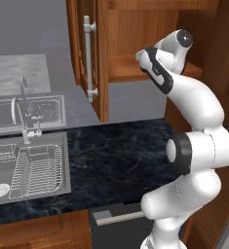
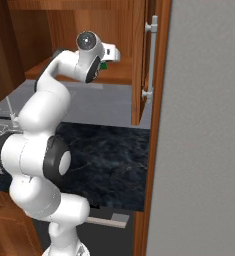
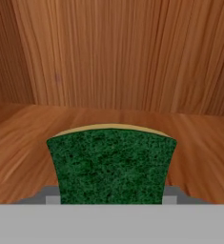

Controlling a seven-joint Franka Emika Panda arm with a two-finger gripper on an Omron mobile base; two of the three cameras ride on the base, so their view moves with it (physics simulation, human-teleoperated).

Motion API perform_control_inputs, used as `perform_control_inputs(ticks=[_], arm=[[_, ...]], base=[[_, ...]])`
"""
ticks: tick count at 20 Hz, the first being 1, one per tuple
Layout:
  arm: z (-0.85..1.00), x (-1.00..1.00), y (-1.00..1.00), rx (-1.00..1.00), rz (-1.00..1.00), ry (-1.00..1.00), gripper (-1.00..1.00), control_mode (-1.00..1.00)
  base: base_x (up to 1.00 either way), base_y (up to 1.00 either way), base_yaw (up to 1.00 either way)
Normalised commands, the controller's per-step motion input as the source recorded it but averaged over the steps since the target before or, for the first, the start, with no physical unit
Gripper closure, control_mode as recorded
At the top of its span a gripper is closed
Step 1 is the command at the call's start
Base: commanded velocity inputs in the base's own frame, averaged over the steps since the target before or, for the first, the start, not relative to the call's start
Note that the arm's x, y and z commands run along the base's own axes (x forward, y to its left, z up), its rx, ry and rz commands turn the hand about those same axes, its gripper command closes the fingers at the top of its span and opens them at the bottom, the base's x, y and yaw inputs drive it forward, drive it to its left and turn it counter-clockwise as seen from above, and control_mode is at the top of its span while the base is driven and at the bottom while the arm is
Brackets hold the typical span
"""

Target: Pick up the sponge and bar soap from the sink, and place them back in the cabinet, and close the cabinet doors.

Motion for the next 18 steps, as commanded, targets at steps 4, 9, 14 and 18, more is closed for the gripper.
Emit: perform_control_inputs(ticks=[4,9,14,18], arm=[[-0.09,0.16,0.0,0.0,0.0,0.0,1.0,-1.0],[-0.12,0.16,0.0,0.0,0.0,0.0,1.0,-1.0],[-0.12,0.15,0.0,0.0,0.0,0.0,1.0,-1.0],[-0.01,0.01,0.0,0.0,0.0,0.0,1.0,-1.0]], base=[[0.0,0.0,0.0],[0.0,0.0,0.0],[0.0,0.0,0.0],[0.0,0.0,0.0]])
